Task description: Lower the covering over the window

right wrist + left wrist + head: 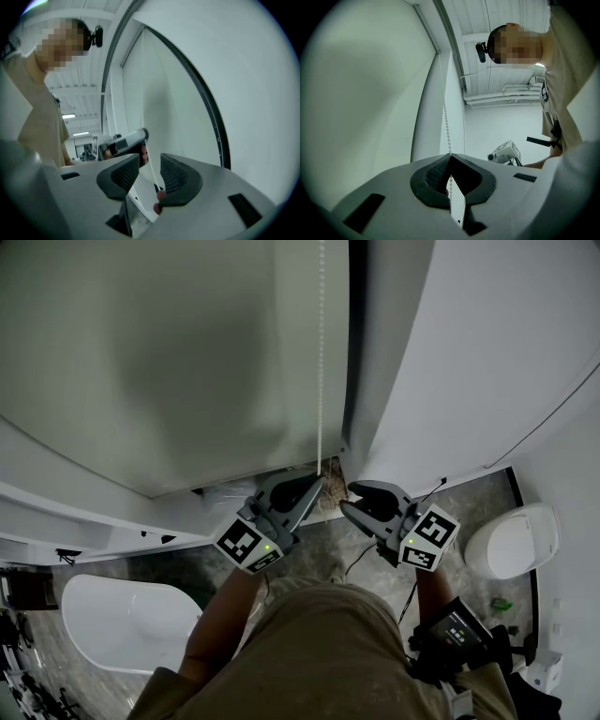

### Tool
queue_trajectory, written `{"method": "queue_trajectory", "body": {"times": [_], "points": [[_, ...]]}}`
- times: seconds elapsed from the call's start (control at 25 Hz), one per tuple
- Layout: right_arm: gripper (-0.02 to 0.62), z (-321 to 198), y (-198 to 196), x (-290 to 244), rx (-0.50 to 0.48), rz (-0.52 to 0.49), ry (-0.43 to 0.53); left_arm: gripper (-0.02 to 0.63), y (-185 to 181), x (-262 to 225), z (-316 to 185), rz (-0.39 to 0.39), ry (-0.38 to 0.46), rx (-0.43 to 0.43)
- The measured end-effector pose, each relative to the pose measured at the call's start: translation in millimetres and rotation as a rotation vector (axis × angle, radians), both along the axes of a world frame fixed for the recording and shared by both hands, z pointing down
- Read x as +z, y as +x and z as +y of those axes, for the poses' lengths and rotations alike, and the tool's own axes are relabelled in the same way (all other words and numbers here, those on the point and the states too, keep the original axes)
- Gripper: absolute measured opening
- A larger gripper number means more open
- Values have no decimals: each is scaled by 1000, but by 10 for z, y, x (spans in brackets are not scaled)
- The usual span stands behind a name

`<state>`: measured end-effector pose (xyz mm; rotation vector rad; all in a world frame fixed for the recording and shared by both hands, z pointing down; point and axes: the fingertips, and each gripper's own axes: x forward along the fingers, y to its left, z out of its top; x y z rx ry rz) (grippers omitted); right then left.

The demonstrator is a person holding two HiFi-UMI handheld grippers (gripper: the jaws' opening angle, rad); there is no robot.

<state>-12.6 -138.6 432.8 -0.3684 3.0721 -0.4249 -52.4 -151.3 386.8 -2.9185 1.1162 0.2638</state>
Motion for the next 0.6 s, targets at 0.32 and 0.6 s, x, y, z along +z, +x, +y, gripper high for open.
{"method": "queue_trajectory", "body": {"times": [0.32,0.6], "points": [[123,-40,-74,-642,76,-50,135,15,329,720,229,-33,-148,84],[51,26,-227,-502,81,7,153,15,312,753,378,-13,-159,112]]}}
